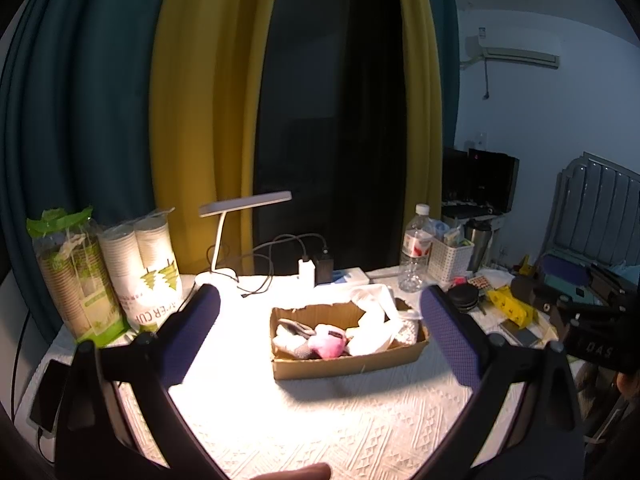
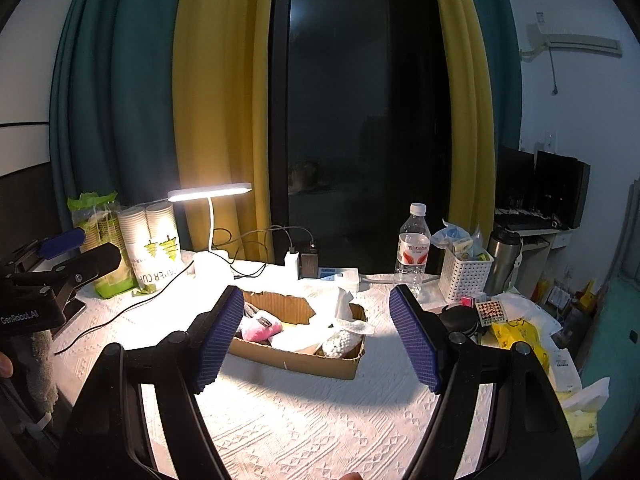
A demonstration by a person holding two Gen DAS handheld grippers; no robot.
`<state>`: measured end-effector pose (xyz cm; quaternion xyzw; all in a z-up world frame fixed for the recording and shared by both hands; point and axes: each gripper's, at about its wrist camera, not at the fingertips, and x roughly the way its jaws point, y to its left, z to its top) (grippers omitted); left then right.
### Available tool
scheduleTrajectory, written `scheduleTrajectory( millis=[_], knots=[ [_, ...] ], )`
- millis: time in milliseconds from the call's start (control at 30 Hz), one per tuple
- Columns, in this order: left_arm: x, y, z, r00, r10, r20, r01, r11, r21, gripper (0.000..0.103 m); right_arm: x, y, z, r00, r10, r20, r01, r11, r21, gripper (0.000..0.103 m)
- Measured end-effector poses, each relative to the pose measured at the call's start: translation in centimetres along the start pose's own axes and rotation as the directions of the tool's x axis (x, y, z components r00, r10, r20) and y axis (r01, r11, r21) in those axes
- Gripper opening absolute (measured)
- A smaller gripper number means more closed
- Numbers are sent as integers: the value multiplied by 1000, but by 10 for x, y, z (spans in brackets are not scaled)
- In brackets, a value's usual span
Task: Organize soft objects
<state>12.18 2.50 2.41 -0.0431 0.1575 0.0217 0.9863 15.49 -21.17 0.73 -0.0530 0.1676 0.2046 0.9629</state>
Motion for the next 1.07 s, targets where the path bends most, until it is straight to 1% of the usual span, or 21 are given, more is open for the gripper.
scheduleTrajectory(
  millis=[167,567,1067],
  knots=[
    [3,0,2,1000,-13,-8,13,1000,-7,101,1,0,1,1000,-1,-1,1,1000,0,78],
    [12,-4,9,1000,-12,0,12,1000,5,101,4,-4,5,1000,1,0,-1,1000,1,78],
    [30,-5,13,1000,-17,-8,17,1000,4,101,9,-11,11,1000,7,-7,-7,1000,3,78]
  ],
)
